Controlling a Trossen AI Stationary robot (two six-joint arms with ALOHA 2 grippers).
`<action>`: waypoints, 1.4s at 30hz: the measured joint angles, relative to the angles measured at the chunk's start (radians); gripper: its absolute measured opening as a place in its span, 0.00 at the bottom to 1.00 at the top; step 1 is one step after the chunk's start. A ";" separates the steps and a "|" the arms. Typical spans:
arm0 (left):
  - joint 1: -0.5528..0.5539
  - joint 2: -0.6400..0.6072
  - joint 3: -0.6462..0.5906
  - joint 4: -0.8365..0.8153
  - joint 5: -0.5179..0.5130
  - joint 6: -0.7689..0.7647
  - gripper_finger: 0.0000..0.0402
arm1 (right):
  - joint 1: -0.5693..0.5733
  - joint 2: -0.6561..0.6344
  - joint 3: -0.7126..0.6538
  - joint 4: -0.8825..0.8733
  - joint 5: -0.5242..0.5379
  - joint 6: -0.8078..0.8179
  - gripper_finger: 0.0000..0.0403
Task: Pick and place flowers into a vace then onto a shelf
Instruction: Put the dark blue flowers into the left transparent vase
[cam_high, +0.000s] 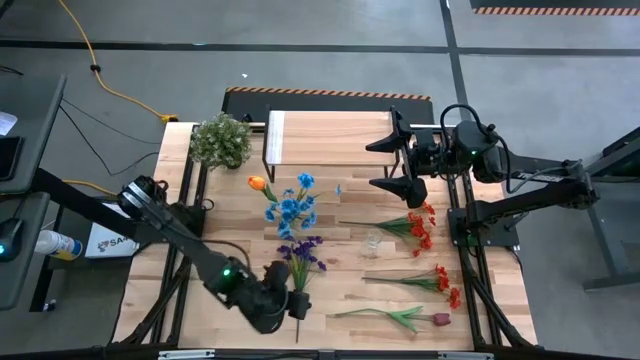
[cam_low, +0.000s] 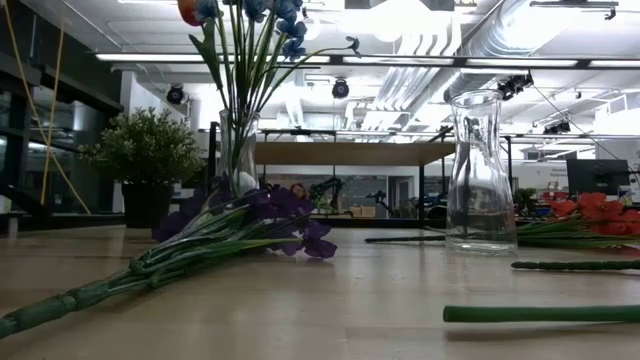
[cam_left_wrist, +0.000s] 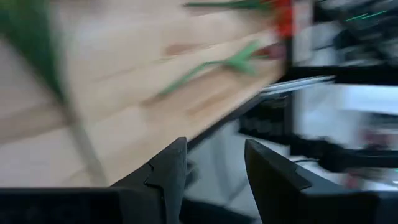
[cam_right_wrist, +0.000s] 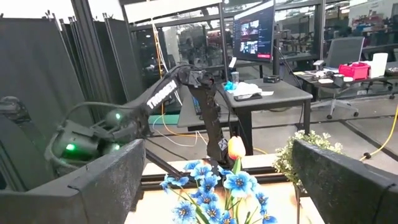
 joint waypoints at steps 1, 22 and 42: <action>0.013 0.013 0.046 -0.078 0.044 0.000 0.49 | 0.000 0.000 0.000 -0.001 0.000 -0.003 0.98; 0.037 0.315 0.463 -0.530 0.267 -0.111 0.49 | 0.000 0.000 0.000 -0.011 0.007 -0.043 0.98; 0.077 0.408 0.451 -0.591 0.299 -0.092 0.49 | 0.000 0.000 0.000 -0.027 0.004 -0.033 0.98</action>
